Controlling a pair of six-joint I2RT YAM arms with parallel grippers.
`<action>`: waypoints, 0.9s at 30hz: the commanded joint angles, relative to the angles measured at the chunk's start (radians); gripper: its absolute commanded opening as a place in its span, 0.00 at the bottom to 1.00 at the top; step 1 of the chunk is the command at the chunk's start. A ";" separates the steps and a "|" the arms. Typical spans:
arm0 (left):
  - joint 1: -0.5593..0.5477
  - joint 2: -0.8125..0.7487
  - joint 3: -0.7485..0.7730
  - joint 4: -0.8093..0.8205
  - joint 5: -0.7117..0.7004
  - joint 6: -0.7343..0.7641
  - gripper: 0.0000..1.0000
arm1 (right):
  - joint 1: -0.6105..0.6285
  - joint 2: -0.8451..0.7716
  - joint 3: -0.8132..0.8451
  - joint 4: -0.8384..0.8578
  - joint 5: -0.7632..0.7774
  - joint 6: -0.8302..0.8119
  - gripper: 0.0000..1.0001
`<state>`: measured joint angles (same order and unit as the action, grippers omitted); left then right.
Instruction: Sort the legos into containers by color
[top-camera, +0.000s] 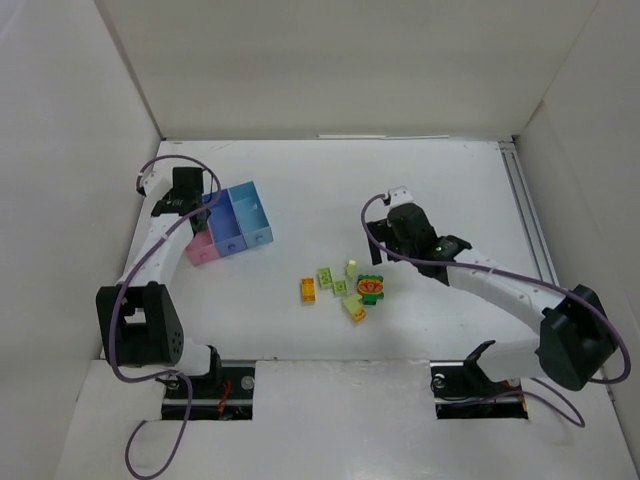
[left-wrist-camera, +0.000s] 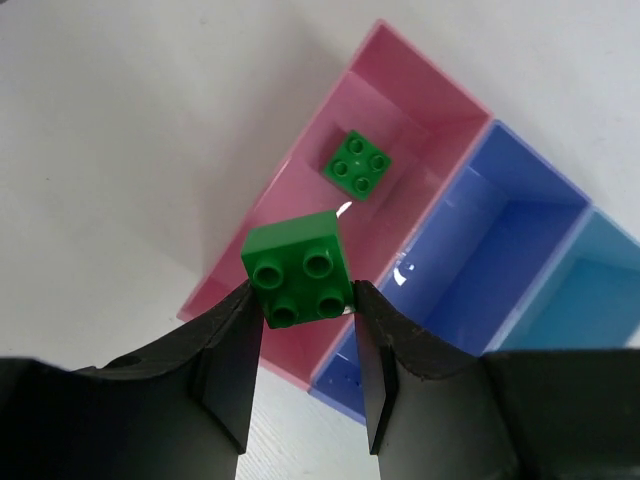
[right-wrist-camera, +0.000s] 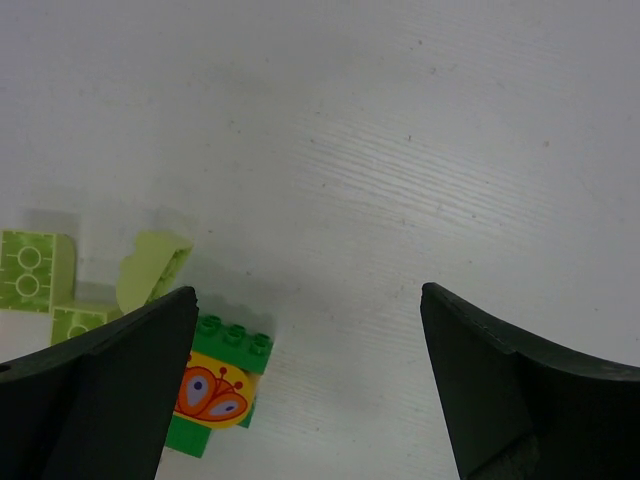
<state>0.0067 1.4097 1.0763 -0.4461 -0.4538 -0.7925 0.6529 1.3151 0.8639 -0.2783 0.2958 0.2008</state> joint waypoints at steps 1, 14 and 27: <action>0.030 0.017 0.051 -0.006 -0.011 0.013 0.31 | 0.024 0.039 0.069 0.065 -0.018 -0.012 0.97; 0.030 0.055 0.051 0.020 -0.008 0.039 0.73 | 0.139 0.170 0.146 0.047 0.009 0.009 0.96; -0.184 -0.297 -0.110 0.040 0.120 0.018 1.00 | 0.177 0.335 0.213 0.019 0.042 0.178 0.67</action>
<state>-0.0967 1.1995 1.0100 -0.4149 -0.3534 -0.7666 0.8112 1.6325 1.0218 -0.2642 0.3164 0.3347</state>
